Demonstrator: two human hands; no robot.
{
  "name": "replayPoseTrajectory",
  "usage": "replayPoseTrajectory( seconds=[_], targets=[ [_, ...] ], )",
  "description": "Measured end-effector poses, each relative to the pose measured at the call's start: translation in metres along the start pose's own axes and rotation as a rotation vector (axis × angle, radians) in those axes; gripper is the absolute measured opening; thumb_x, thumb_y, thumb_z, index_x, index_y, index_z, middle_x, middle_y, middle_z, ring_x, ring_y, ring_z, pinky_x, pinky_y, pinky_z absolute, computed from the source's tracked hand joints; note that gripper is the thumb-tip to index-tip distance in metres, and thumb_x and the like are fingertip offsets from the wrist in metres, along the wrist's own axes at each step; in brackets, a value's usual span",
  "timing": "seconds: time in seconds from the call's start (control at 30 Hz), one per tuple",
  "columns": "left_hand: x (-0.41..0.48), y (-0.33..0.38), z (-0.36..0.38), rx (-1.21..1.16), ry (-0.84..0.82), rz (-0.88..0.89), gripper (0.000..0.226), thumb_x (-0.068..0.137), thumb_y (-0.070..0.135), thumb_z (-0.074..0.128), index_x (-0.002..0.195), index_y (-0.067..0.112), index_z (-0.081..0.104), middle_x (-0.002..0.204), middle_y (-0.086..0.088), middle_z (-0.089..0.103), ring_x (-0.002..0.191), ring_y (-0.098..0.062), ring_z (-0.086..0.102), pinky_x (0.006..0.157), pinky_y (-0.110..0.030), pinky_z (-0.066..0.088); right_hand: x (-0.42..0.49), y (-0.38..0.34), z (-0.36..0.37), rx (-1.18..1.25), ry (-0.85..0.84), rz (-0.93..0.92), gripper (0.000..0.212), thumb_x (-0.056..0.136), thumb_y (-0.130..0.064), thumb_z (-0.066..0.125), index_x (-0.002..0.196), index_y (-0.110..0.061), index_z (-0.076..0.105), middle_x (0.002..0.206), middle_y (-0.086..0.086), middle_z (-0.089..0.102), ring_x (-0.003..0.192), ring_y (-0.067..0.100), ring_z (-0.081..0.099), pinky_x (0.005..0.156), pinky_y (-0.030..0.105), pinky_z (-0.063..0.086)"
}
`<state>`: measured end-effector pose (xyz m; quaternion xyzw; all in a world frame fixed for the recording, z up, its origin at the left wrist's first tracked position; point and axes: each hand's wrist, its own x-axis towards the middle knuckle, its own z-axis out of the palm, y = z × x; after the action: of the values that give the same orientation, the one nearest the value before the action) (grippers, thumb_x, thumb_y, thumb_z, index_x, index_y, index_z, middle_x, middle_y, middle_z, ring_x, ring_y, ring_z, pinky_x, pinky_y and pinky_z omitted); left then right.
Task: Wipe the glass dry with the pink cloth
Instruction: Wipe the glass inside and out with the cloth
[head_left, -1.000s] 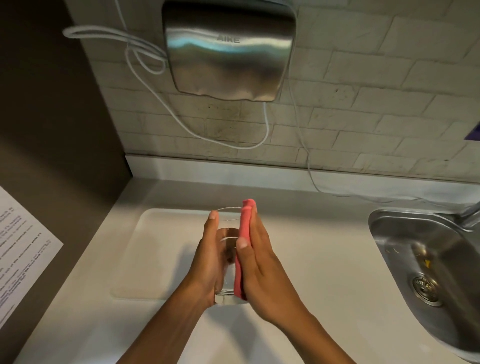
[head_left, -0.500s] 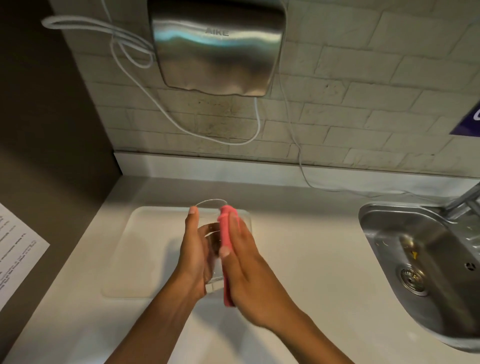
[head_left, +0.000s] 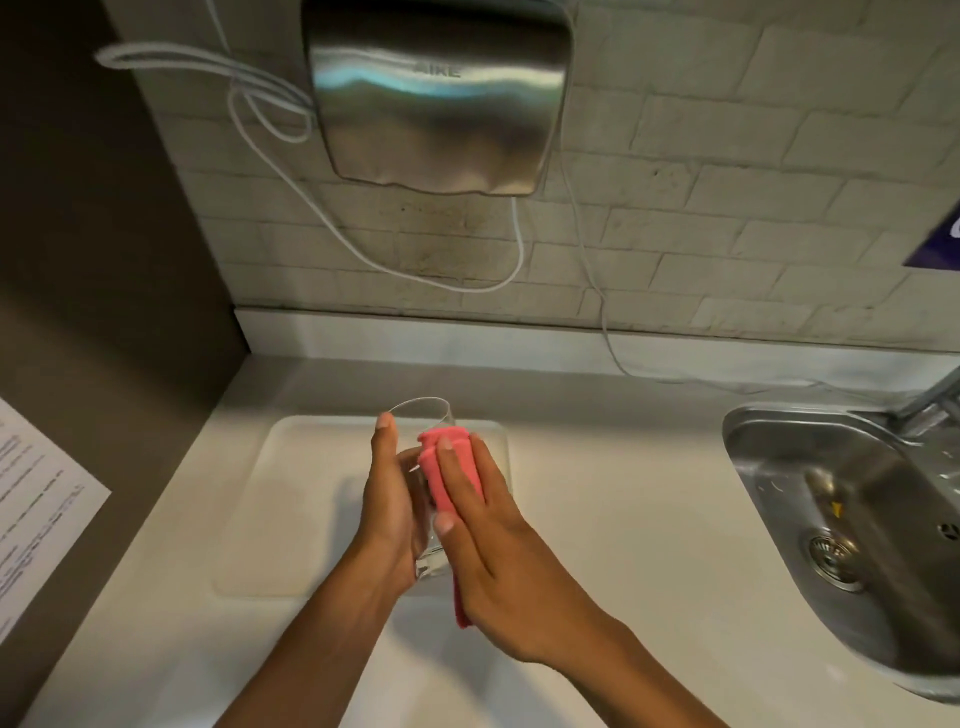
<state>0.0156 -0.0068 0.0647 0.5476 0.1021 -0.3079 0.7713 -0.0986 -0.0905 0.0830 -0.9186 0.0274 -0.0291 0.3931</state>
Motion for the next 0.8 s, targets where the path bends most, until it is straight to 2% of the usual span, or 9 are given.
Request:
replayPoseTrajectory(
  seconds=[0.1, 0.17, 0.27, 0.33, 0.47, 0.53, 0.6, 0.67, 0.8],
  targets=[
    [-0.003, -0.014, 0.006, -0.008, -0.040, -0.013, 0.057, 0.103, 0.069, 0.041, 0.110, 0.025, 0.076, 0.092, 0.000, 0.088, 0.101, -0.027, 0.082, 0.072, -0.032, 0.065, 0.012, -0.002, -0.007, -0.031, 0.009, -0.001, 0.057, 0.109, -0.056, 0.019, 0.156, -0.060, -0.012, 0.167, -0.027, -0.029, 0.143, -0.018, 0.003, 0.109, 0.012, 0.035],
    [-0.006, -0.017, 0.009, 0.046, -0.049, -0.011, 0.068, 0.105, 0.069, 0.037, 0.115, 0.018, 0.080, 0.107, -0.005, 0.087, 0.118, -0.029, 0.076, 0.090, -0.039, 0.062, 0.022, -0.003, -0.013, 0.066, 0.077, 0.030, 0.057, 0.111, -0.049, 0.018, 0.160, -0.051, -0.011, 0.170, -0.028, -0.020, 0.152, -0.013, -0.011, 0.126, 0.022, 0.019],
    [-0.005, -0.010, 0.003, 0.093, -0.059, -0.012, 0.089, 0.101, 0.076, 0.030, 0.121, 0.004, 0.077, 0.116, -0.019, 0.083, 0.117, -0.035, 0.076, 0.106, -0.055, 0.057, 0.018, -0.004, -0.015, 0.199, 0.122, 0.067, 0.057, 0.111, -0.049, 0.018, 0.159, -0.051, -0.013, 0.168, -0.036, -0.011, 0.155, -0.012, -0.004, 0.123, 0.012, 0.011],
    [-0.004, -0.007, -0.001, 0.077, -0.054, -0.024, 0.086, 0.100, 0.078, 0.033, 0.117, 0.007, 0.079, 0.107, -0.017, 0.085, 0.103, -0.033, 0.082, 0.093, -0.049, 0.064, 0.006, -0.004, -0.005, 0.086, 0.079, 0.010, 0.058, 0.109, -0.053, 0.018, 0.158, -0.055, -0.014, 0.168, -0.033, -0.018, 0.155, -0.011, -0.003, 0.117, 0.005, 0.020],
    [-0.001, -0.014, -0.004, 0.023, -0.077, -0.040, 0.069, 0.099, 0.076, 0.038, 0.114, 0.020, 0.075, 0.087, -0.004, 0.087, 0.074, -0.019, 0.084, 0.060, -0.032, 0.066, -0.003, -0.006, 0.002, -0.071, 0.018, -0.009, 0.058, 0.110, -0.054, 0.022, 0.155, -0.062, -0.013, 0.168, -0.025, -0.028, 0.158, 0.015, 0.022, 0.109, 0.031, 0.053],
    [-0.007, -0.020, -0.001, 0.061, -0.083, -0.041, 0.065, 0.100, 0.074, 0.039, 0.113, 0.024, 0.077, 0.093, 0.004, 0.088, 0.084, -0.012, 0.084, 0.067, -0.031, 0.066, 0.004, -0.004, -0.004, -0.036, 0.033, -0.005, 0.058, 0.110, -0.051, 0.021, 0.156, -0.059, -0.014, 0.168, -0.025, -0.029, 0.161, 0.008, 0.007, 0.119, 0.027, 0.040],
    [-0.014, -0.020, 0.004, 0.084, -0.063, -0.056, 0.080, 0.098, 0.078, 0.039, 0.115, 0.013, 0.081, 0.109, -0.009, 0.086, 0.104, -0.024, 0.082, 0.087, -0.045, 0.066, 0.010, -0.001, -0.012, 0.087, 0.082, 0.016, 0.057, 0.111, -0.048, 0.020, 0.159, -0.053, -0.011, 0.168, -0.031, -0.019, 0.154, -0.012, -0.007, 0.126, 0.019, 0.019],
    [-0.014, -0.017, 0.006, 0.108, -0.044, -0.045, 0.092, 0.097, 0.080, 0.035, 0.120, 0.002, 0.077, 0.117, -0.023, 0.081, 0.117, -0.038, 0.075, 0.103, -0.057, 0.059, 0.010, 0.000, -0.016, 0.240, 0.108, 0.076, 0.056, 0.110, -0.052, 0.019, 0.158, -0.057, -0.010, 0.166, -0.040, -0.008, 0.141, -0.032, 0.003, 0.112, -0.003, 0.017],
    [-0.008, -0.009, 0.003, 0.072, -0.002, -0.025, 0.084, 0.100, 0.077, 0.034, 0.108, 0.008, 0.081, 0.103, -0.018, 0.085, 0.101, -0.035, 0.082, 0.086, -0.044, 0.064, -0.001, 0.004, -0.004, 0.050, 0.048, -0.004, 0.056, 0.107, -0.060, 0.015, 0.155, -0.061, -0.013, 0.166, -0.037, -0.020, 0.152, -0.015, -0.001, 0.112, 0.003, 0.019]
  ],
)
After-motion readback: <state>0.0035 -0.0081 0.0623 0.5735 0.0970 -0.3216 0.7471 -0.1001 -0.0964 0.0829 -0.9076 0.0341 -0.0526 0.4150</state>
